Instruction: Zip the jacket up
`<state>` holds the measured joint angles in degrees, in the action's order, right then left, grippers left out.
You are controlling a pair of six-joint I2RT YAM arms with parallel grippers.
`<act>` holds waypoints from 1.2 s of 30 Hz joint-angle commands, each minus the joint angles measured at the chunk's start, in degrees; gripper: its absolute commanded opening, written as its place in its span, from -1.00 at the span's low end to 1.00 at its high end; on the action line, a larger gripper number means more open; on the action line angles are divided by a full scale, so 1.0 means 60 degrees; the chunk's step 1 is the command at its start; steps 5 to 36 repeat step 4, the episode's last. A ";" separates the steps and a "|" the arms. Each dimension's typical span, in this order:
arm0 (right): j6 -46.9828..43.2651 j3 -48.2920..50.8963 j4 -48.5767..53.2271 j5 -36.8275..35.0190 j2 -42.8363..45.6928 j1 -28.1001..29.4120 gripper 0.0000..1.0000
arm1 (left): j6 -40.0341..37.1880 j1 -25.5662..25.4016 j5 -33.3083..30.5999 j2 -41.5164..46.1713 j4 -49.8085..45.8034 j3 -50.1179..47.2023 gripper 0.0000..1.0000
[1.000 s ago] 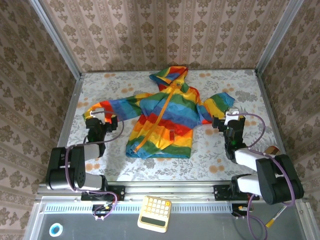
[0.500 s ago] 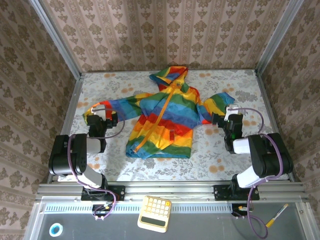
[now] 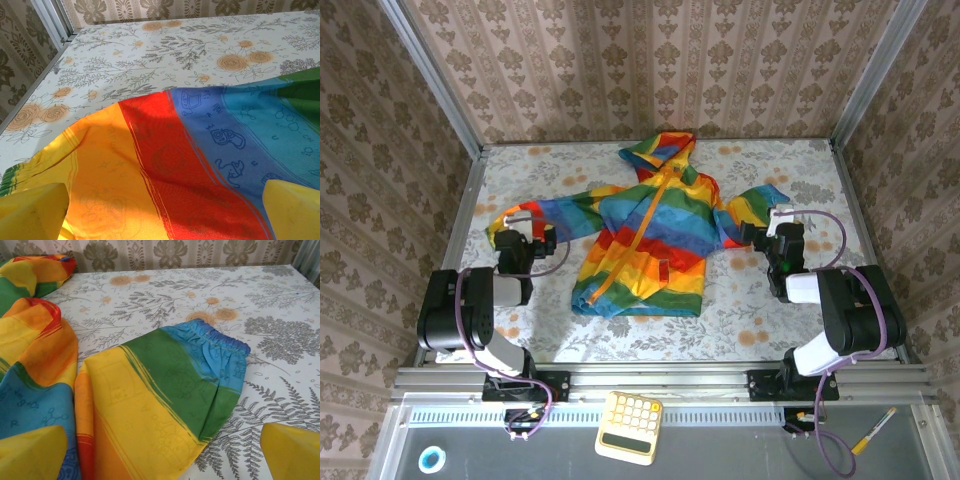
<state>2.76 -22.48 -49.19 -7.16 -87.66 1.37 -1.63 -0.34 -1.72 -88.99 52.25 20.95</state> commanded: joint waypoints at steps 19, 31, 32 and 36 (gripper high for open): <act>-0.0153 -0.0150 0.0069 0.0270 0.0001 0.0022 1.00 | -0.0226 -0.0027 0.0096 0.0029 0.0007 0.0229 1.00; -0.0153 -0.0150 0.0069 0.0270 0.0001 0.0022 1.00 | -0.0226 -0.0027 0.0096 0.0029 0.0007 0.0229 1.00; -0.0153 -0.0150 0.0069 0.0270 0.0001 0.0022 1.00 | -0.0226 -0.0027 0.0096 0.0029 0.0007 0.0229 1.00; -0.0153 -0.0150 0.0069 0.0270 0.0001 0.0022 1.00 | -0.0226 -0.0027 0.0096 0.0029 0.0007 0.0229 1.00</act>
